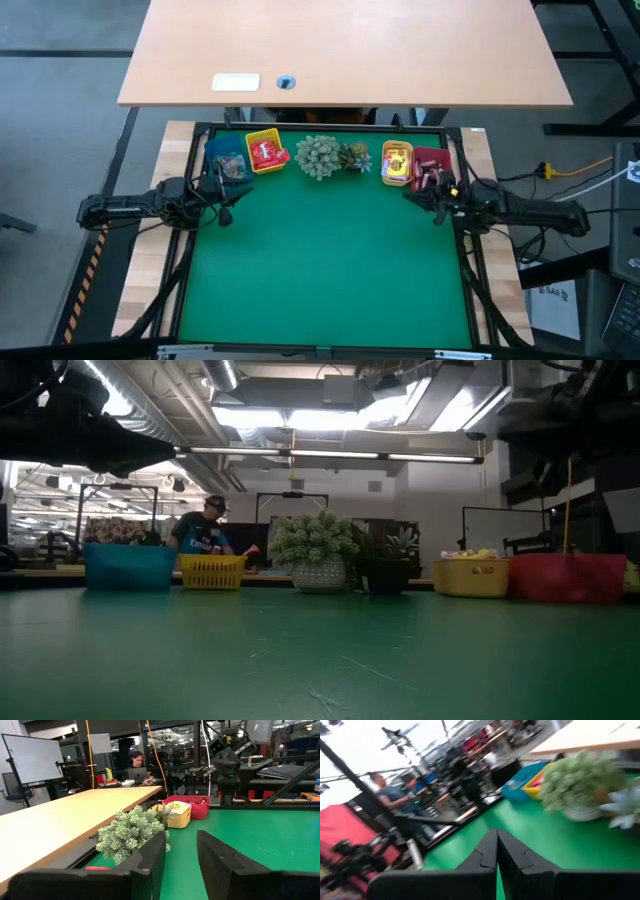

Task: Sort candy
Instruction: Return to Home Position

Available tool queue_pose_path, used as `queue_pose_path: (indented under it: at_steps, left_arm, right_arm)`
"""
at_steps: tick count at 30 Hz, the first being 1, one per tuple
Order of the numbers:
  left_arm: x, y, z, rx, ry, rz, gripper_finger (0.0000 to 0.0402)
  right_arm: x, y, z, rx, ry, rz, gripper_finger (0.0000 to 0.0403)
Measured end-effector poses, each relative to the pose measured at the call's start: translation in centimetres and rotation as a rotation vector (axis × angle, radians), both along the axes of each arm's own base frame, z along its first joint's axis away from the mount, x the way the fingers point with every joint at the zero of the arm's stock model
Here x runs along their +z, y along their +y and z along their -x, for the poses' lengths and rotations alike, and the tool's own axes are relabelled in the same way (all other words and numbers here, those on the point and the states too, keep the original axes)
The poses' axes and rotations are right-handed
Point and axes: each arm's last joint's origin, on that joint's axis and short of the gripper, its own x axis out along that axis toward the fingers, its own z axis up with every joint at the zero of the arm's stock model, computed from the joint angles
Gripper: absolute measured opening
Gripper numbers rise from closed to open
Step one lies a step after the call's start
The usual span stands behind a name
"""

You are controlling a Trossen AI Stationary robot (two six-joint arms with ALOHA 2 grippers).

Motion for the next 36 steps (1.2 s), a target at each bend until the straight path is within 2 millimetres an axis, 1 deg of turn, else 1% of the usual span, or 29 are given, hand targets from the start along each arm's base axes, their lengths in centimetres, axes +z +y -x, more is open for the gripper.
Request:
queue_pose_path:
  at_steps: [4, 8, 12, 16, 21, 30, 36]
  left_arm:
    - [0.0, 0.0, 0.0, 0.000, 0.000, 0.000, 0.0098]
    - [0.0, 0.0, 0.0, 0.000, 0.000, 0.000, 0.0098]
    - [0.0, 0.0, 0.0, 0.000, 0.000, 0.000, 0.0098]
    - [0.0, 0.0, 0.0, 0.000, 0.000, 0.000, 0.0098]
    - [0.0, 0.0, 0.0, 0.000, 0.000, 0.000, 0.0098]
    - [0.0, 0.0, 0.0, 0.000, 0.001, 0.000, 0.0098]
    - [0.0, 0.0, 0.0, -0.001, 0.000, 0.000, 0.0098]
  right_arm:
    - [-0.3, -0.9, 0.1, -0.064, 0.034, -0.002, 0.0005]
    - [-0.9, -1.2, 0.1, -0.016, 0.062, -0.012, 0.0005]
    - [-1.9, -1.4, 0.0, -0.004, 0.080, -0.021, 0.0005]
    - [-3.4, -1.4, -0.2, 0.000, 0.111, -0.055, 0.0005]
    - [-3.9, -1.5, -0.4, 0.000, 0.038, -0.060, 0.0005]
    - [-4.4, -1.5, -0.4, -0.016, 0.078, 0.011, 0.0005]
    - [-4.9, -1.7, -0.4, -0.091, 0.110, -0.113, 0.0005]
